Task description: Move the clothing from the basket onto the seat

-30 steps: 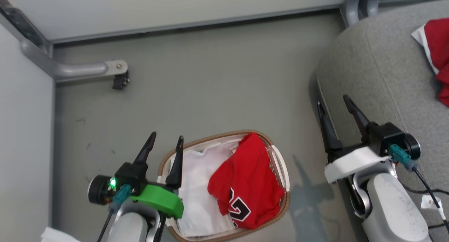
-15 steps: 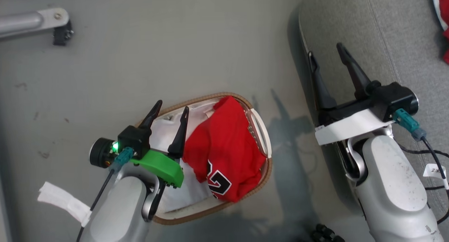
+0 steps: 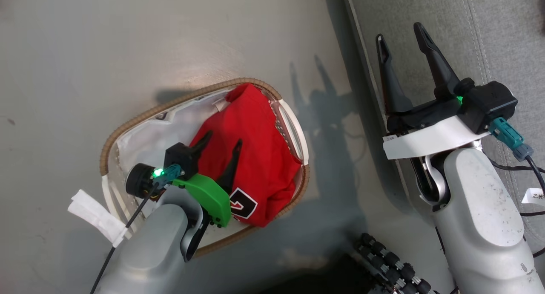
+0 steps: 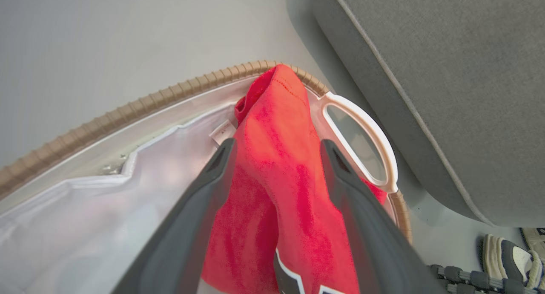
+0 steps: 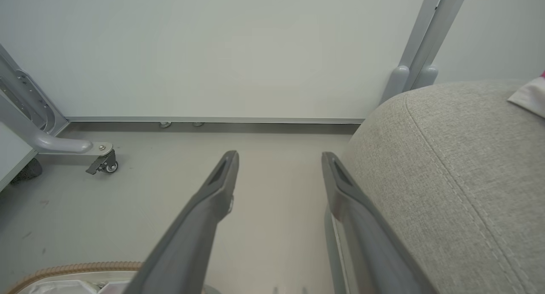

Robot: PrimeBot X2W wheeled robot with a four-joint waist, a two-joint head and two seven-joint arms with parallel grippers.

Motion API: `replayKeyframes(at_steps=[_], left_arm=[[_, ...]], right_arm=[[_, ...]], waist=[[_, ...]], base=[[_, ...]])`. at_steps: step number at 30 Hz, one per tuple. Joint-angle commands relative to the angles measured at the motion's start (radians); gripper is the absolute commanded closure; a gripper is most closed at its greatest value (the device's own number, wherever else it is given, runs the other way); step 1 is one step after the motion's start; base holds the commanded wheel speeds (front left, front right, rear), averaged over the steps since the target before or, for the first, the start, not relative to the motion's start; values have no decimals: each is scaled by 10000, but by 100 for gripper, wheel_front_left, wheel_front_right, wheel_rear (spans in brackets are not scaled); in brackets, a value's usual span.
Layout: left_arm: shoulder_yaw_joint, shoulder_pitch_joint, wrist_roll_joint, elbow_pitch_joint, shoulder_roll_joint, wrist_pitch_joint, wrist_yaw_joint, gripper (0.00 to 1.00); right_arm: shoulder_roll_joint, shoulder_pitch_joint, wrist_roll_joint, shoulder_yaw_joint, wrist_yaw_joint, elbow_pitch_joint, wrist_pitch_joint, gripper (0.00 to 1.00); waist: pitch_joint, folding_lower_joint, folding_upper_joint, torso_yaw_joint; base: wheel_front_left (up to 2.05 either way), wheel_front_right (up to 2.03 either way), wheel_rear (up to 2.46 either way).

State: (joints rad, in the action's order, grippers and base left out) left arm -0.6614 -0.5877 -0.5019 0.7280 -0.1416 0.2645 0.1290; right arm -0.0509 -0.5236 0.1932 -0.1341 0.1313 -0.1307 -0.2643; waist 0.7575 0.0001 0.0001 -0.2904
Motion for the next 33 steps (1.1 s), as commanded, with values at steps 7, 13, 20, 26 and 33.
replayKeyframes(at_steps=[7,13,20,26,33], left_arm=[[-1321,-782,-1384,1247,-159,-4,30,0],[-2288,-1239,-2365,1955,-22,-15,30,0],[-3545,-1571,-3300,2146,-97,-40,30,100],[-4022,-1567,-3782,2042,-163,10,30,100],[-3490,-916,-3501,1223,-202,10,30,100]], right_arm=[[-6,-107,13,56,-10,111,-4,0],[-9,-172,-55,98,-10,183,-4,0],[-10,-308,-193,68,-10,117,-4,0],[-13,-242,-264,187,-12,-120,-4,0],[-16,131,-454,279,-10,-568,-4,0]], waist=[[889,-1,-1,-416],[1136,-1,-1,-385],[1137,-1,-1,-318],[461,-1,-1,-111],[-873,-1,-1,319]], base=[[0,0,0],[0,0,0],[0,0,0],[0,0,0],[0,0,0]])
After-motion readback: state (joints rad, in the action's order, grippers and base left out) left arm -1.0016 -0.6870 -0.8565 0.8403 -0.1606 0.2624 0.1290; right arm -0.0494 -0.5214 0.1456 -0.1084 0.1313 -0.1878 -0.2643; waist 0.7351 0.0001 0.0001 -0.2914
